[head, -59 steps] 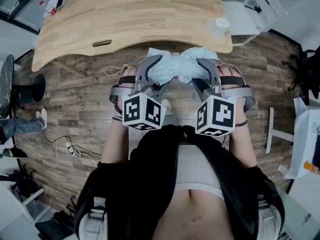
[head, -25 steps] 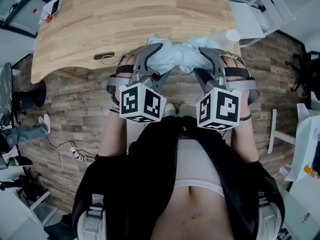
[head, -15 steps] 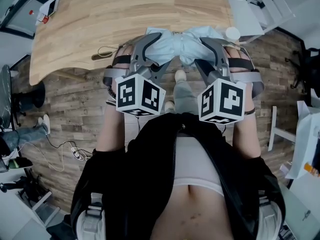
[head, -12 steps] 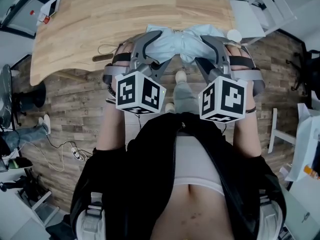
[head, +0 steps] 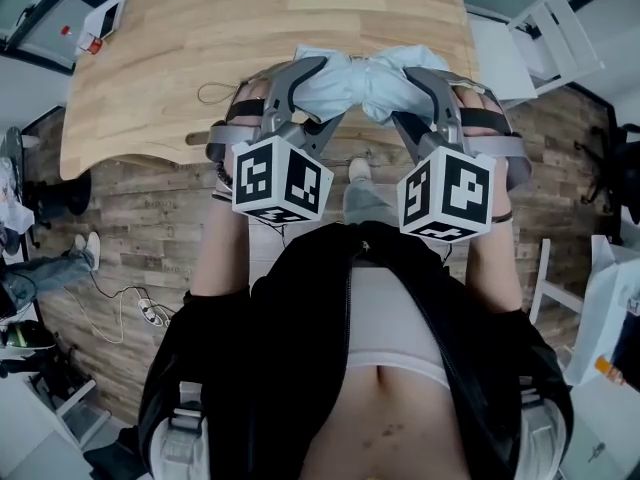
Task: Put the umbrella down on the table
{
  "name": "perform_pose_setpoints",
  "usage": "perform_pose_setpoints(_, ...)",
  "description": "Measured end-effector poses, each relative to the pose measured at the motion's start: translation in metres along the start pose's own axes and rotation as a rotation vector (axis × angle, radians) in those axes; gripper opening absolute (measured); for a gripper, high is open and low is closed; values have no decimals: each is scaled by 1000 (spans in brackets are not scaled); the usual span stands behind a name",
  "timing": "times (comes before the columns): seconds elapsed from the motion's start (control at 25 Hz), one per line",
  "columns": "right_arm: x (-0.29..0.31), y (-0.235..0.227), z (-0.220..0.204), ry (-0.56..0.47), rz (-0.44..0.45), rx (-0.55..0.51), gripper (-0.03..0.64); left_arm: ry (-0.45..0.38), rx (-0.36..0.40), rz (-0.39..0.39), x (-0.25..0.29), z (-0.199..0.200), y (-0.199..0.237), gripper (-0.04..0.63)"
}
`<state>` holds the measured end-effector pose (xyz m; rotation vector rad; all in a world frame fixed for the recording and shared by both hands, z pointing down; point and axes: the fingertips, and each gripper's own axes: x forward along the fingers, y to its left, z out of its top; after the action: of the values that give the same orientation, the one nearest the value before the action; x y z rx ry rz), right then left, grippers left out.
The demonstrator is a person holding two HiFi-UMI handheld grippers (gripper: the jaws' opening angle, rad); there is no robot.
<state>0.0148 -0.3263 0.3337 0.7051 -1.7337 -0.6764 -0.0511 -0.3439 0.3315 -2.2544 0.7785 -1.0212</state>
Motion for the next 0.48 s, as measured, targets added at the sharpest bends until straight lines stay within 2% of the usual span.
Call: perform_pose_setpoints(0.48, 55, -40, -16, 4, 46, -4, 265, 19, -34, -22, 55, -15, 38, 282)
